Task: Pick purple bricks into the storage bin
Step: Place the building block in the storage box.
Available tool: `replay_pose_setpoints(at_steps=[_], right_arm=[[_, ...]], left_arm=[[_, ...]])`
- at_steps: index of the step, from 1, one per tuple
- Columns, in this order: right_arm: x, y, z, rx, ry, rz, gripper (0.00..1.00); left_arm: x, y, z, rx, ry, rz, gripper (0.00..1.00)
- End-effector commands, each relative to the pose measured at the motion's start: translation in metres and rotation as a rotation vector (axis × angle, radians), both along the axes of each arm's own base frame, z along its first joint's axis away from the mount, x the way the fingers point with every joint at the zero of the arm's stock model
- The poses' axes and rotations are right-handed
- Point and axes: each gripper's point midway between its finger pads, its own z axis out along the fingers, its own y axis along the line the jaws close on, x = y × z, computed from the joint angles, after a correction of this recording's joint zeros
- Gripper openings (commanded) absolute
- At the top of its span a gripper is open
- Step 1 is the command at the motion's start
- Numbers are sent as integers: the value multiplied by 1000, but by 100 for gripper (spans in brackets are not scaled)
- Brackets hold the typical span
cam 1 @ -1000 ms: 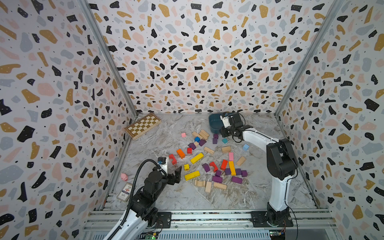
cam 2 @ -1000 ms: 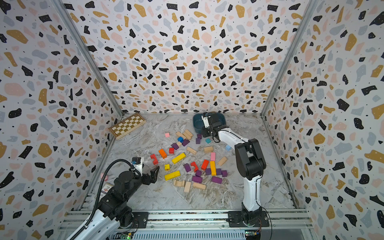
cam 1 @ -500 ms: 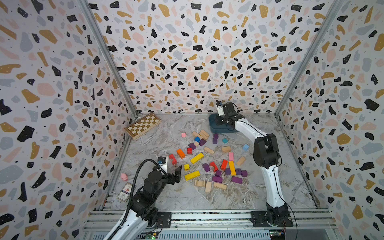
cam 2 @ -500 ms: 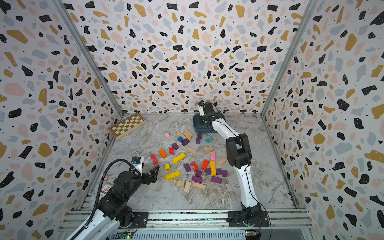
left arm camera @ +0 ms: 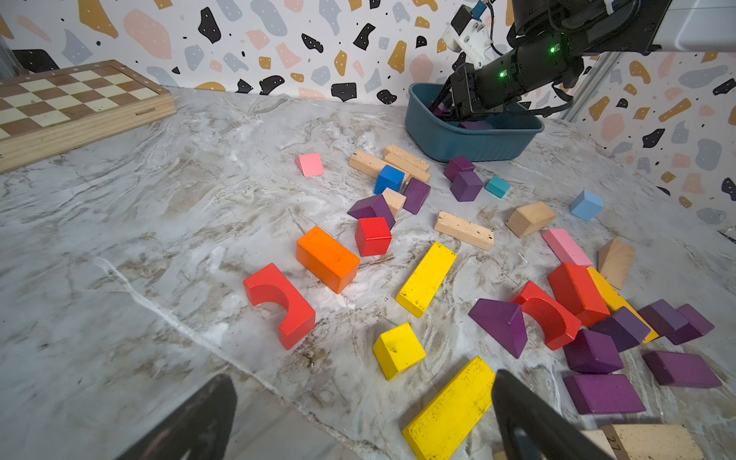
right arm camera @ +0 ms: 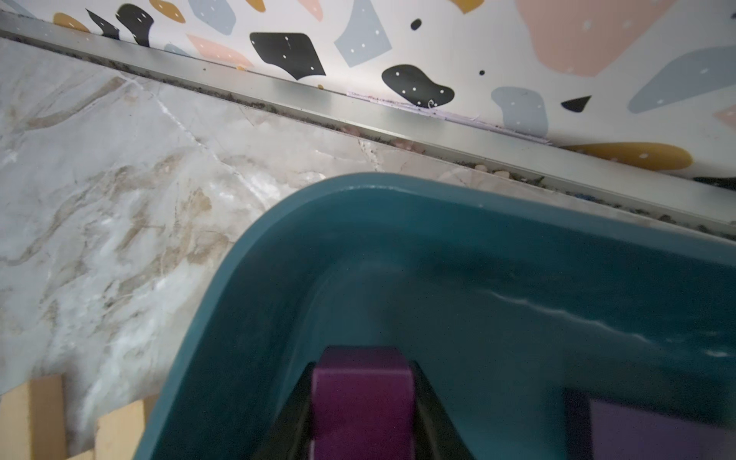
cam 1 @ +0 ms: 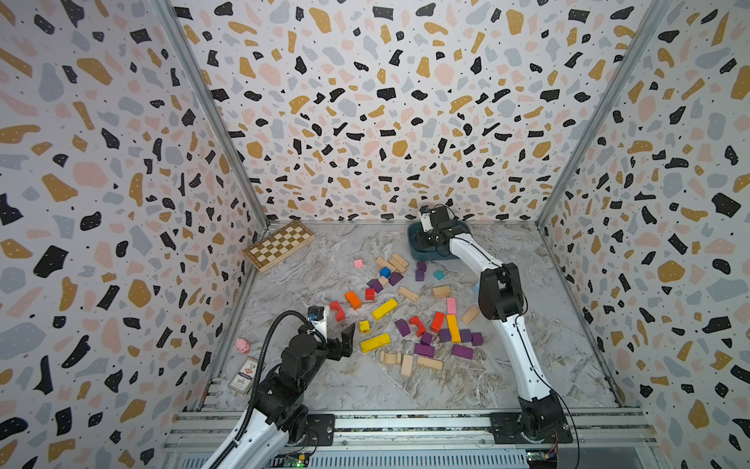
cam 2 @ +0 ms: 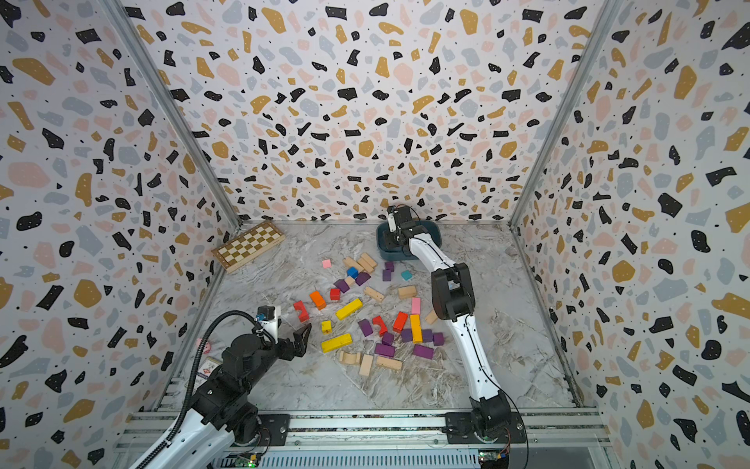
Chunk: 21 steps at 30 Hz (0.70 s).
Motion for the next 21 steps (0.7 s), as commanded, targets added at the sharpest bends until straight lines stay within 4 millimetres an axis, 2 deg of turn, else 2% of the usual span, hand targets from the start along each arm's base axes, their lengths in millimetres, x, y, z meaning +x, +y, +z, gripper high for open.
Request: replay_pose_setpoints(at_steps=[1,3,11,16,21], right_arm=[[5,2,33,37,-42,-3,25],[5,2,36,36,-48,-1,35],[5,2,67,40,-101,13,50],[0,1,95,31,-136,24,52],[-17,0,122,9,-157,38,55]], left_arm=[[4,-1,9,-5,-46,3,99],[4,-1,8,-5,-43,3,99],[4,-1,9,-4,-44,3,99],[4,-1,9,-4,-45,3,99],[4,-1,9,-5,-45,2,99]])
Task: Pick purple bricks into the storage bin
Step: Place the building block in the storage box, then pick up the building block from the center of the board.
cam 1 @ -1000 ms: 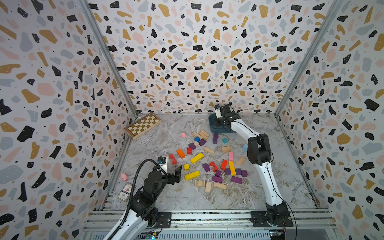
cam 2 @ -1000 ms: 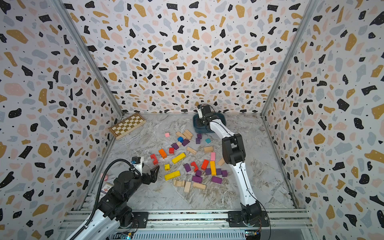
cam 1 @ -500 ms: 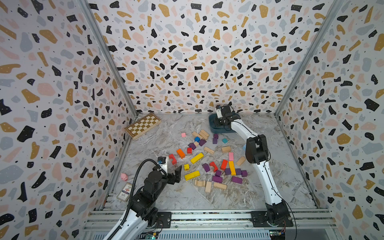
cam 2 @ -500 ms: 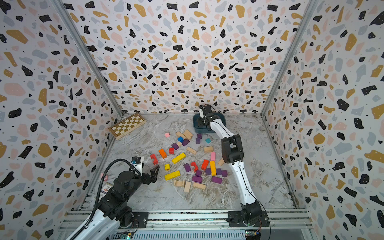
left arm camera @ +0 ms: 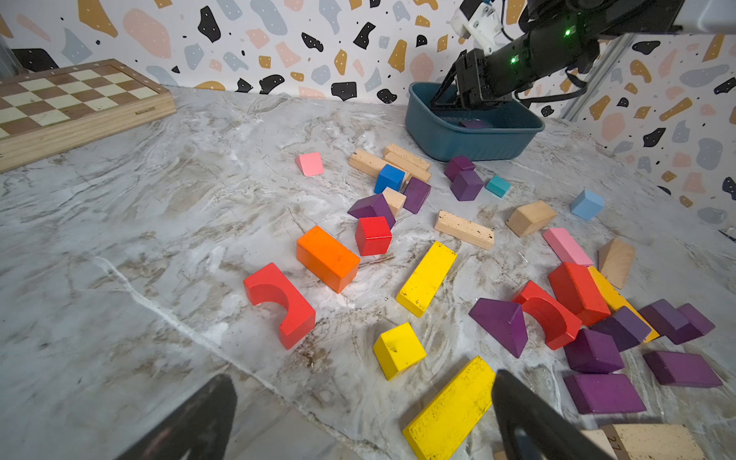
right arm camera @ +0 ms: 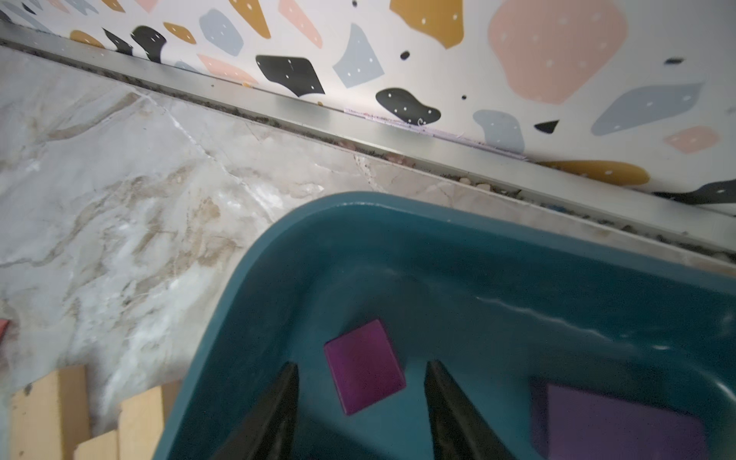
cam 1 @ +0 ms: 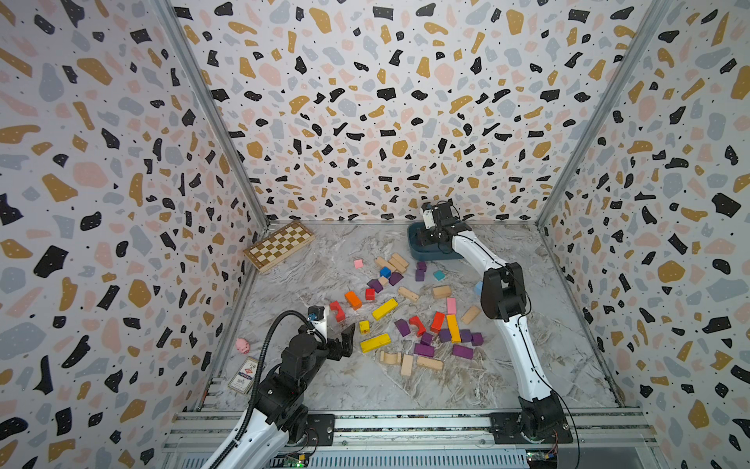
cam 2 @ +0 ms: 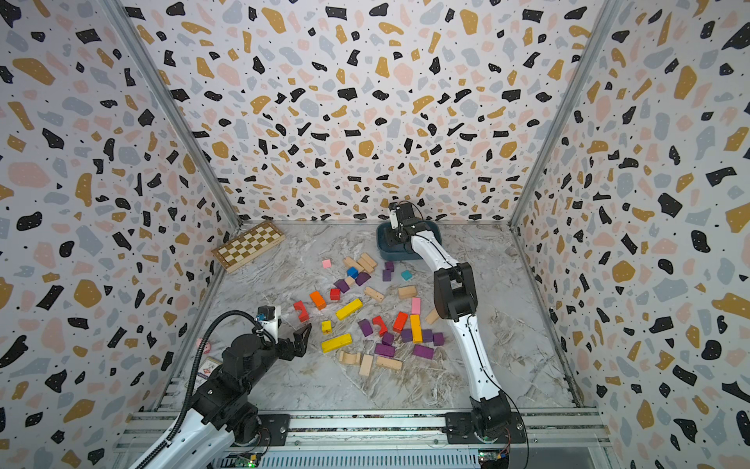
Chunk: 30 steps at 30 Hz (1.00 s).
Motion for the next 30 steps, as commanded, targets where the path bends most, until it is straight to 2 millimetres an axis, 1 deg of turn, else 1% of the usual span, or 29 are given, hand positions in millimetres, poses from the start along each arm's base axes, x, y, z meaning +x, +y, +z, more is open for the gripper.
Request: replay_pose_setpoints(at_steps=[1,4,8,11,13,15,21,24,27,30], right_arm=[[-16,3,91,18,-123,21,56],[-31,2,100,13,-125,31,58],[-55,3,108,10,-128,47,64],[-71,0,109,1,-128,45,73],[-80,-4,108,5,-122,42,75],[-92,-5,107,10,-117,46,76],[-128,-5,95,8,-91,63,76],[-149,-10,87,3,-75,60,76],[-173,-20,75,1,-50,46,76],[-199,-36,61,-7,-24,23,76]], left_arm=[[4,-1,9,-5,-46,3,99],[4,-1,9,-5,-45,2,99],[3,-1,10,-5,-46,2,99],[3,0,9,-7,-46,3,99],[3,0,9,-6,-46,2,99],[3,-1,9,-6,-45,0,99],[2,-1,9,-6,-43,-2,99],[2,-1,10,-8,-46,-1,99],[2,-1,10,-8,-47,-1,99],[2,-1,10,-9,-48,-4,99]])
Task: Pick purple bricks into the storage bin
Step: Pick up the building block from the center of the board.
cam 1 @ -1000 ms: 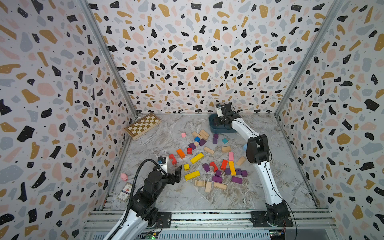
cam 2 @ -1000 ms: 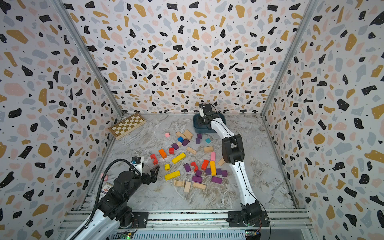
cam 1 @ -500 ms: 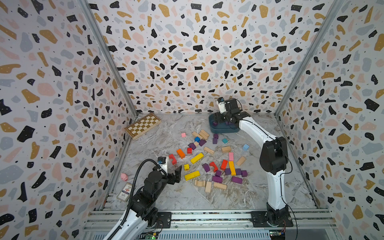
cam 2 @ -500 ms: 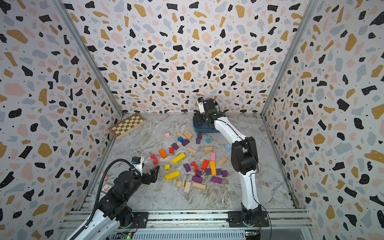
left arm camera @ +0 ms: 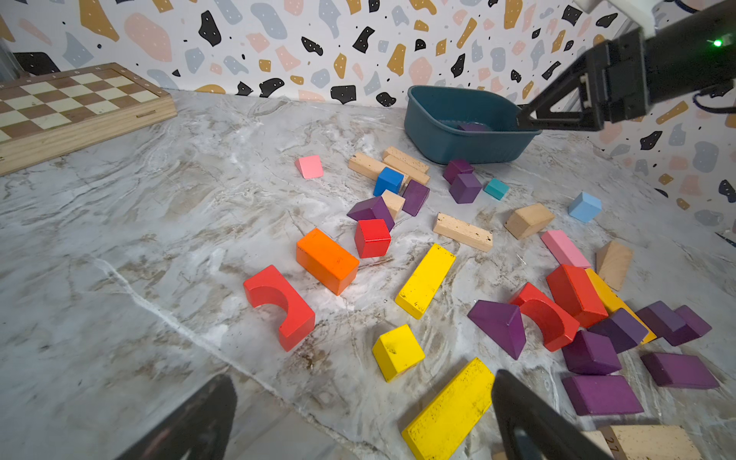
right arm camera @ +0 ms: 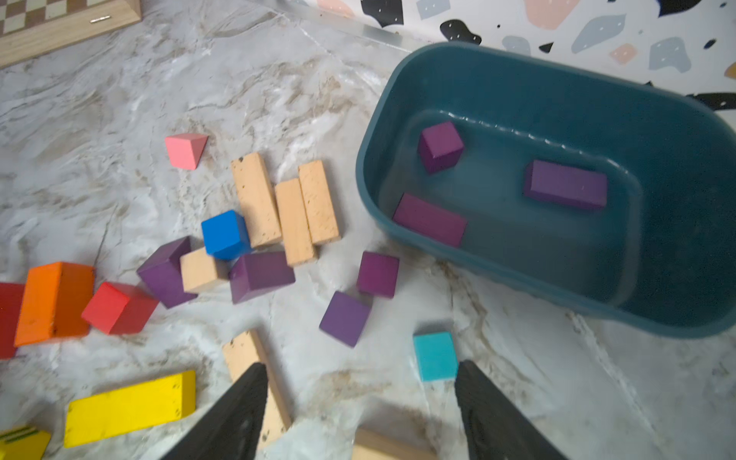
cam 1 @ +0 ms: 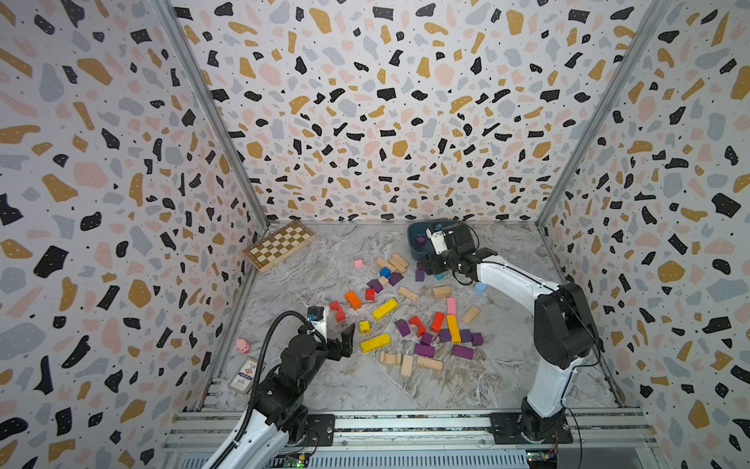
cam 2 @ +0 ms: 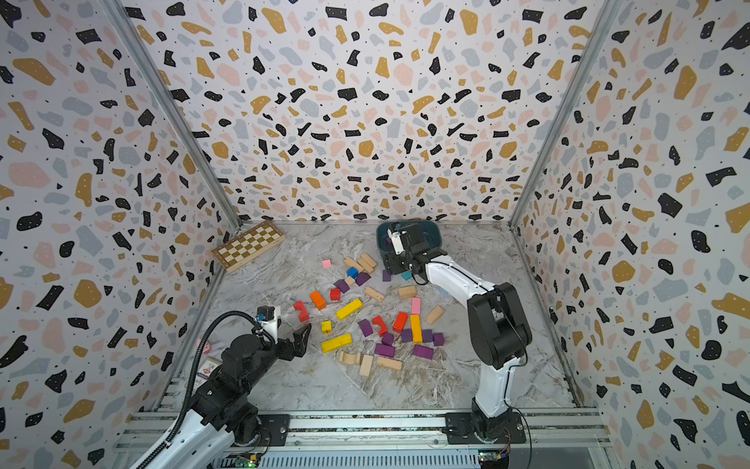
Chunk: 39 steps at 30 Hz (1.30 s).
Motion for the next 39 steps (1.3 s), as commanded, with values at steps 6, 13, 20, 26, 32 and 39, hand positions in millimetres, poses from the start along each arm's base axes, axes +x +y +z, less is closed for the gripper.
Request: replay_pose_setpoints(at_steps=[6,13,20,26,32,39], right_arm=[[-69,-40,-14,9,7,-89,76],[-124,-74,-36,6,60,-177,63],[-168,-100,-51,39,129,-260,55],[-193,-114,-67,58,194,-329,51],[-208,-123,-78,81,236,-379,51],[-212,-131,-87,61,262,-428,51]], left_arm=[[2,-1,8,-4,-42,-3,99],[2,-1,8,-5,-43,-3,99],[3,-1,8,-3,-40,-4,99],[4,-2,7,1,-34,-6,99],[3,-1,7,0,-37,-2,99],[3,-1,8,-3,-42,-1,99]])
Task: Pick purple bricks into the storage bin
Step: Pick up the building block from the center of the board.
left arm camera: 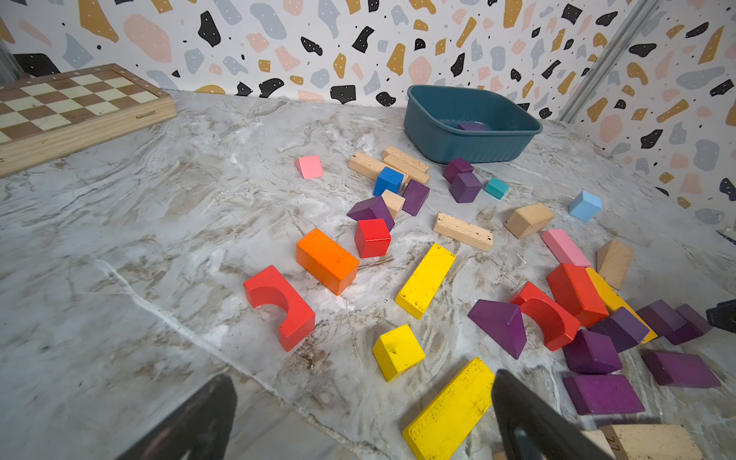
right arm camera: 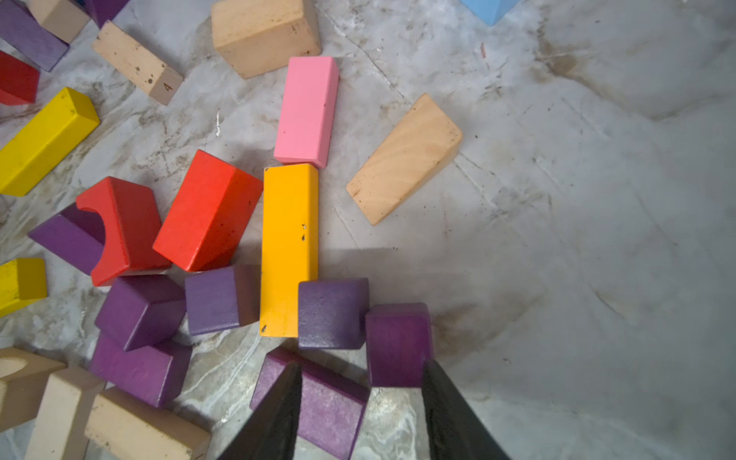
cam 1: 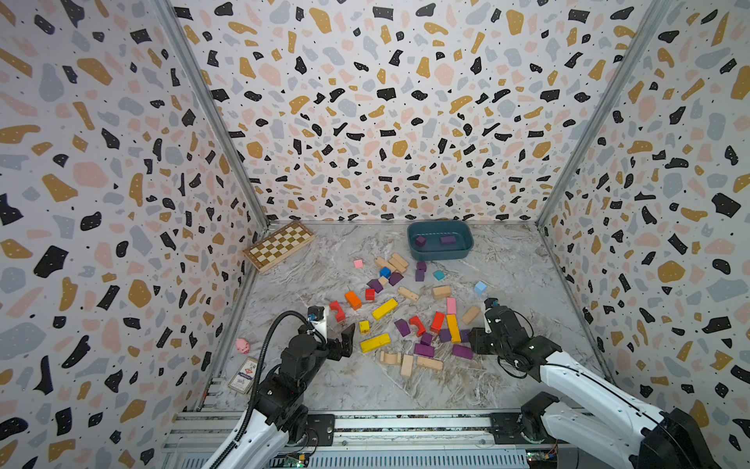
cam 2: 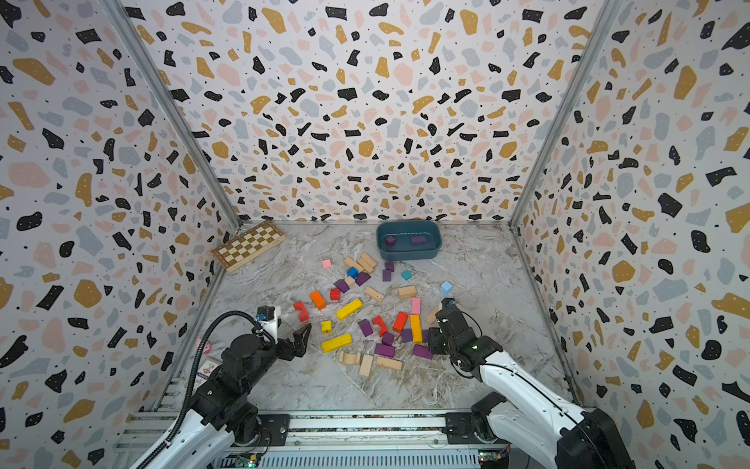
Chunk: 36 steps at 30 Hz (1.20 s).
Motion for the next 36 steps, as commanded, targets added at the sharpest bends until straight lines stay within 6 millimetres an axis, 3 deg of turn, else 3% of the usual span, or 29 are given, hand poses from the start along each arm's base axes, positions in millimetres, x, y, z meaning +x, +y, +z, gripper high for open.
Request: replay_pose_setpoints(at_steps=[1,11,20,27,36], right_arm=[[-6,-6,-8,-16,42,-40,51],[-7,-14,-20,-30,65,-87,49],[3,-19,-29,-41,77,-94,48],[14,-17,-25,-40,52,-86,47],[19,-10,-27,-21,50,-64,37]], left_arm=[[3,-1,8,-7,-43,0,99],[2,1,10,-10,-49,6,99],[2,1,10,-11,-50,10,99],[2,2,9,-9,-50,13,99],[2,3,9,-11,-49,18,99]])
